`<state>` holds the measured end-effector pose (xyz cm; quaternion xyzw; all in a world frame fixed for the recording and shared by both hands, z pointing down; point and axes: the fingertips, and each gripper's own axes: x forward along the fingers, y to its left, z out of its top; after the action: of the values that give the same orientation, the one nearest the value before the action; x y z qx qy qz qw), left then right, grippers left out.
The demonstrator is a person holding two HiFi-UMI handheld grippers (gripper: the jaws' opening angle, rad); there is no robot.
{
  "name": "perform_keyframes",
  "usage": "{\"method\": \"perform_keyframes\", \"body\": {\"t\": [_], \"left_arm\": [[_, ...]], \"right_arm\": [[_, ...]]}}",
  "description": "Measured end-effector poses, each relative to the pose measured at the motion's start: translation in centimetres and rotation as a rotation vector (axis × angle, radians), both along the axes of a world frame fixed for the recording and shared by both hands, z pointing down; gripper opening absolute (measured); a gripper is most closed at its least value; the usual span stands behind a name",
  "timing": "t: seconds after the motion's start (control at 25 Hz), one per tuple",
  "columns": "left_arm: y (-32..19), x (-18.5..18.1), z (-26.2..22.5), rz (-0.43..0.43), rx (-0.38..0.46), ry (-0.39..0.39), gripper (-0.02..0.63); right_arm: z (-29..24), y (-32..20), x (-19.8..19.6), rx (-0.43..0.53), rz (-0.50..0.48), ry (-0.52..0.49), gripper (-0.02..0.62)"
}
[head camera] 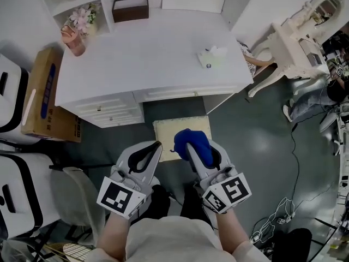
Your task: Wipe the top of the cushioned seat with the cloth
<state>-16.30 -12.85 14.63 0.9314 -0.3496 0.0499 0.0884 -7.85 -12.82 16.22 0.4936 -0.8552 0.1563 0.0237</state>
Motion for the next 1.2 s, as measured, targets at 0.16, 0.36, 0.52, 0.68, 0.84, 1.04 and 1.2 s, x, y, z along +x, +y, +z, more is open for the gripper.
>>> {"method": "perform_keyframes", "body": {"t": [0.16, 0.36, 0.52, 0.68, 0.84, 1.04, 1.2], "left_arm": [[-0.9, -2.2, 2.1, -0.001, -0.031, 0.009, -0.002], [-2.1, -3.4, 4.8, 0.007, -0.062, 0.008, -0.002], [-2.7, -3.8, 7.5, 0.012, -0.116, 0.007, -0.002], [-3.3, -3.8, 10.3, 0.007, -0.138, 0.003, -0.002], [-3.5, -3.8, 14.2, -0.008, -0.183, 0.006, -0.002], [-3.5, -3.5, 18.9, -0.011, -0.223, -0.007, -0.002], [-3.5, -3.7, 22.6, -0.027, -0.257, -0.016, -0.002]], "right_arm": [[1.6, -1.1, -2.2, -0.013, 0.005, 0.012, 0.099], [4.1, -2.8, -3.7, -0.041, 0.016, 0.028, 0.099], [7.0, -4.0, -4.5, -0.071, 0.018, 0.028, 0.099], [10.7, -5.4, -5.1, -0.099, 0.004, 0.032, 0.098], [15.1, -6.6, -5.5, -0.13, -0.009, 0.032, 0.1], [21.0, -7.6, -5.6, -0.175, -0.025, 0.034, 0.1], [25.4, -8.4, -5.6, -0.202, -0.039, 0.03, 0.1]]}}
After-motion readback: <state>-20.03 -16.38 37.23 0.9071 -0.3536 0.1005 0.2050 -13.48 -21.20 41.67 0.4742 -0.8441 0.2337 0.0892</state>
